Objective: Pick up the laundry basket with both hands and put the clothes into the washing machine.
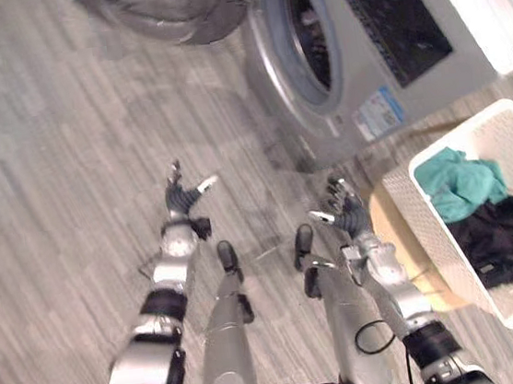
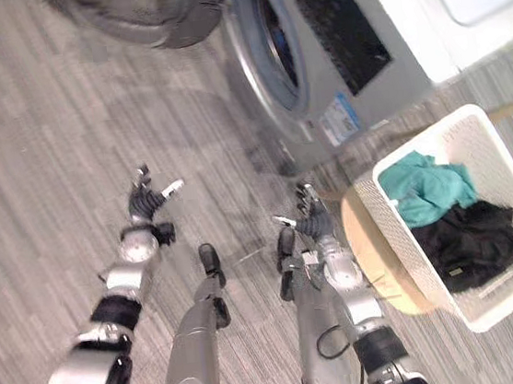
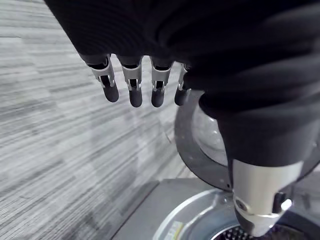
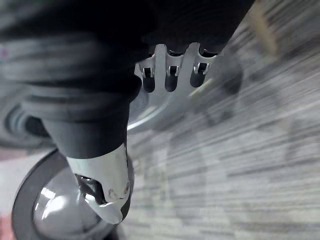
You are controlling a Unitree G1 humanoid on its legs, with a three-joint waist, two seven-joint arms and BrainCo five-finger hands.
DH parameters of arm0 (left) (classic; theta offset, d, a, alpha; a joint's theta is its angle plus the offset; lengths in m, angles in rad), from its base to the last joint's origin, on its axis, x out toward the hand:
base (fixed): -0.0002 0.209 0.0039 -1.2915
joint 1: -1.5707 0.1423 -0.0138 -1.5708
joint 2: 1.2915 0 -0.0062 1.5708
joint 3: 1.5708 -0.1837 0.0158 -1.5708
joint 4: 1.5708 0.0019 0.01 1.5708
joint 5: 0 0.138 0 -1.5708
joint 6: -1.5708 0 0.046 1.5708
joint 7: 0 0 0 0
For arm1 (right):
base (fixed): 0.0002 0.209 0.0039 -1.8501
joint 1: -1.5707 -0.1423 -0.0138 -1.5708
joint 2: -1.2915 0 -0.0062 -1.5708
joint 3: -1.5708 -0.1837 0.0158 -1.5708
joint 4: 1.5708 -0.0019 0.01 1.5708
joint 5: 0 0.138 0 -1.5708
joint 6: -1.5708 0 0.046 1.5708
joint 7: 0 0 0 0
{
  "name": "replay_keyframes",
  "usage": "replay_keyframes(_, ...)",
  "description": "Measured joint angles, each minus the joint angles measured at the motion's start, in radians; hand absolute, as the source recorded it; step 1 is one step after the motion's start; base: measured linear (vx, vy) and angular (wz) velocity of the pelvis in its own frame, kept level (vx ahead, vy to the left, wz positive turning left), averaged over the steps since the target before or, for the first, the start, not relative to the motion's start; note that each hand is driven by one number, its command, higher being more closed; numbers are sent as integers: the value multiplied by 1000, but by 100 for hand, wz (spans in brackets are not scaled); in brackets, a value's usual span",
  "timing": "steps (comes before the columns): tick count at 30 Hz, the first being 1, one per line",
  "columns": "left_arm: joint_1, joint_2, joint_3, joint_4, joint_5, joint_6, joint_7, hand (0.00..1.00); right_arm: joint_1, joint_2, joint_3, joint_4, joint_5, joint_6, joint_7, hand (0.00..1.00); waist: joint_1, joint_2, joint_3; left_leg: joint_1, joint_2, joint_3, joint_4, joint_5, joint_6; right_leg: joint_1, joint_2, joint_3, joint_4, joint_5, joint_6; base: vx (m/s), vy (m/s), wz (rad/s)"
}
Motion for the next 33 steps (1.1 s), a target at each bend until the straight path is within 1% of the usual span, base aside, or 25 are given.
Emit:
replay_keyframes(1, -47, 29, 2, 20, 0, 5, 11, 0, 39, 12, -24, -1, 1, -1, 2, 0, -15, -8, 4, -9, 4, 10, 2, 0, 0, -10, 4, 5, -7, 12, -4, 1, 18, -23)
replay_keyframes(2, -63, 47, 6, 21, 0, 10, 14, 0, 61, 18, -29, -4, 1, -1, 2, 0, -21, -13, 7, -12, 8, 17, 5, -1, 1, -14, 7, 10, -8, 14, -6, 23, -11, -26)
replay_keyframes(3, -97, 73, 7, 21, 0, 16, 15, 0, 131, 36, -41, -40, 1, -1, 5, 0, -24, -18, 10, -32, 23, 29, 34, -11, 4, -24, 13, 15, -10, 17, -9, 33, -29, -21)
replay_keyframes(7, -182, 116, 44, 12, 4, 30, 20, 0, 336, 70, -50, -217, 1, -7, 20, 0, -28, -29, 17, -106, 57, 49, 144, -71, 5, -66, 27, 21, 6, 17, -10, 58, -20, -18)
replay_keyframes(8, -190, 120, 44, 5, 4, 33, 22, 0, 347, 70, -51, -238, 1, -9, 20, 0, -28, -30, 18, -116, 59, 51, 154, -79, 6, -71, 28, 22, 7, 17, -10, 62, 4, -13)
replay_keyframes(10, -226, 154, 47, -9, 15, 36, 38, 0, 372, 75, -61, -323, 3, -29, 20, 0, -29, -37, 25, -160, 73, 62, 206, -113, 13, -98, 33, 32, 8, 18, -11, 68, 19, -16)
replay_keyframes(11, -230, 158, 47, -10, 16, 37, 39, 0, 373, 76, -63, -334, 4, -30, 20, 0, -29, -37, 26, -166, 75, 62, 212, -118, 15, -102, 34, 32, 8, 18, -11, 61, 21, -13)
replay_keyframes(13, -233, 189, 62, -43, 24, 42, 56, 0, 391, 85, -72, -399, 26, -51, 19, 0, -23, -38, 28, -204, 86, 73, 246, -136, 18, -128, 36, 36, 9, 20, -9, 75, 19, -10)
replay_keyframes(15, -233, 202, 89, -43, 24, 48, 59, 0, 409, 86, -71, -432, 41, -59, 19, 0, -22, -39, 30, -215, 87, 77, 257, -142, 21, -136, 35, 37, 13, 18, -6, 106, 15, -3)
replay_keyframes(16, -231, 207, 73, -45, 25, 50, 44, 0, 413, 86, -72, -439, 42, -62, 19, 0, -19, -39, 30, -217, 89, 79, 263, -147, 22, -137, 35, 37, 16, 17, -5, 101, 11, -2)
replay_keyframes(17, -228, 194, 75, -45, 30, 54, 43, 0, 413, 86, -72, -449, 42, -65, 18, 0, -19, -40, 31, -217, 91, 88, 271, -152, 23, -137, 34, 37, 21, 15, -2, 92, 14, -3)
replay_keyframes(20, -229, 212, 94, -45, 31, 60, 57, 0, 414, 86, -72, -479, 50, -70, 18, 0, -19, -40, 31, -216, 95, 109, 280, -162, 28, -138, 33, 42, 21, 14, 0, 69, 11, -7)
replay_keyframes(22, -234, 219, 130, -45, 31, 60, 64, 0, 416, 86, -74, -479, 60, -71, 18, 0, -19, -40, 31, -216, 96, 113, 282, -166, 28, -139, 33, 46, 21, 12, 1, 43, 1, -7)
replay_keyframes(24, -251, 227, 136, -45, 31, 60, 77, 0, 427, 86, -91, -479, 61, -72, 18, 0, -10, -39, 31, -216, 96, 113, 289, -170, 29, -139, 32, 47, 26, 11, 2, 16, -4, -1)
replay_keyframes(27, -252, 226, 135, -63, 31, 61, 77, 0, 438, 86, -103, -479, 61, -72, 15, 0, -8, -38, 32, -211, 92, 111, 307, -176, 31, -139, 19, 42, 64, -11, 4, 10, -9, 10)
replay_keyframes(29, -238, 222, 133, -137, 31, 60, 75, 0, 438, 86, -106, -479, 61, -72, 13, 0, 5, -38, 32, -205, 92, 110, 317, -178, 31, -137, 15, 39, 83, -18, 2, -14, -17, 8)
replay_keyframes(30, -211, 216, 132, -201, 31, 57, 75, 0, 438, 87, -106, -479, 59, -71, 12, 0, 9, -38, 32, -198, 91, 108, 325, -179, 31, -132, 10, 35, 95, -21, -3, -12, -23, 4)
replay_keyframes(33, -109, 187, 116, -307, 31, 39, 71, 0, 438, 86, -106, -474, 56, -67, 7, 0, 11, -36, 32, -152, 92, 103, 334, -185, 34, -80, 5, 24, 106, -35, -5, -3, -31, 11)
